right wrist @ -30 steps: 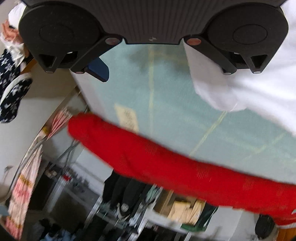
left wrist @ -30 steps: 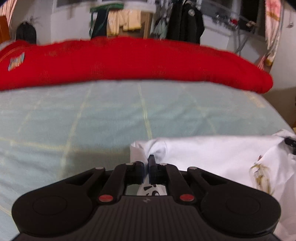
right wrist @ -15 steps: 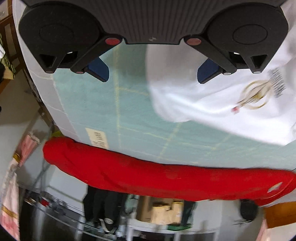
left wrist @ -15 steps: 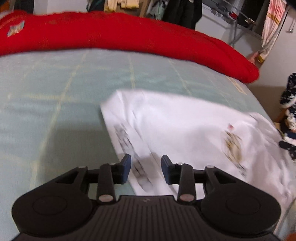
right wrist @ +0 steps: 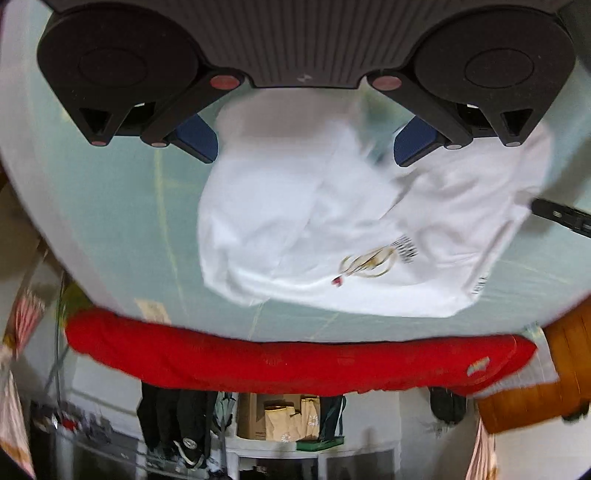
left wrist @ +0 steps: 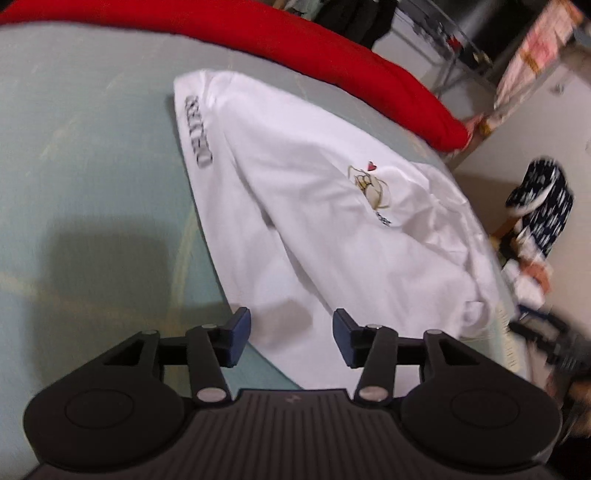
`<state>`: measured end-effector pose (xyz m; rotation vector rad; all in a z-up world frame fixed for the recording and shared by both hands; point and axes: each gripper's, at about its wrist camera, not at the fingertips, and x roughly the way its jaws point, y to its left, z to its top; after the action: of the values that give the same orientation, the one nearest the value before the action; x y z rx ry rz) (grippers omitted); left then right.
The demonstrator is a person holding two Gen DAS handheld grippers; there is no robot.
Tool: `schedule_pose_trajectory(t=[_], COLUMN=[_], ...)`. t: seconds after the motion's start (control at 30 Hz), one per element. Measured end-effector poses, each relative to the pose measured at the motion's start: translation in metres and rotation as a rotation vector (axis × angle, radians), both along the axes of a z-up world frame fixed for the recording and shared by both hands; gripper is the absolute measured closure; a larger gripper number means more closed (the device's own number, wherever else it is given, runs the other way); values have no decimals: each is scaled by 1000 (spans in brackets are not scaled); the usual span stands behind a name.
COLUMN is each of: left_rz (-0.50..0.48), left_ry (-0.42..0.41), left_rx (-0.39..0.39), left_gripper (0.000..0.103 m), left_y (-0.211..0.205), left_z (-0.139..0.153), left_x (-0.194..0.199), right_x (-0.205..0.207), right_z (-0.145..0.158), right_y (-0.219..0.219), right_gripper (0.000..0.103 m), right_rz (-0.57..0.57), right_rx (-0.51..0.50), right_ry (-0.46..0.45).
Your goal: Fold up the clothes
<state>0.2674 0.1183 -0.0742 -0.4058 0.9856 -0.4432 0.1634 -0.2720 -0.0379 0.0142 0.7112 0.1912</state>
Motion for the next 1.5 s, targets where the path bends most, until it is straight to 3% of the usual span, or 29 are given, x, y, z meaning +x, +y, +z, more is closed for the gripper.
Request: schedule_pose_trajectory(t=[0.13, 0.23, 0.37, 0.63, 0.67, 0.77, 0.8, 1.03, 1.37, 1.5], left_rz=[49, 86, 97, 109, 121, 173, 182, 204, 322, 364], left_ry=[8, 27, 59, 7, 1, -19, -22, -107, -158, -141], left_rx=[-48, -137, -199, -256, -266, -199, -199, -95, 135, 225], left_gripper=[52, 49, 49, 52, 56, 95, 97, 101, 101, 101], left_y=[3, 9, 4, -15, -16, -20, -19, -3, 82, 116], left_z=[-7, -16, -30, -43, -46, -47, -47, -19, 24, 41], left_x=[-26, -42, -51, -39, -38, -41, -43, -45, -27, -9], right_x=[-37, -50, -55, -49, -48, -46, -45, -43, -41, -37], right_z=[-13, -20, -26, -30, -30, -33, -34, -34, -36, -36], right_y=[-1, -1, 2, 8, 8, 9, 9, 7, 1, -2], right_gripper=[0, 0, 0, 0, 0, 0, 0, 0, 0, 0], right_rz=[-55, -77, -76, -65, -69, -68, -66, -78, -102, -113], right_rx=[100, 137, 143, 177, 176, 189, 190, 189, 204, 207], right_ry=[6, 19, 32, 37, 37, 52, 55, 56, 63, 65])
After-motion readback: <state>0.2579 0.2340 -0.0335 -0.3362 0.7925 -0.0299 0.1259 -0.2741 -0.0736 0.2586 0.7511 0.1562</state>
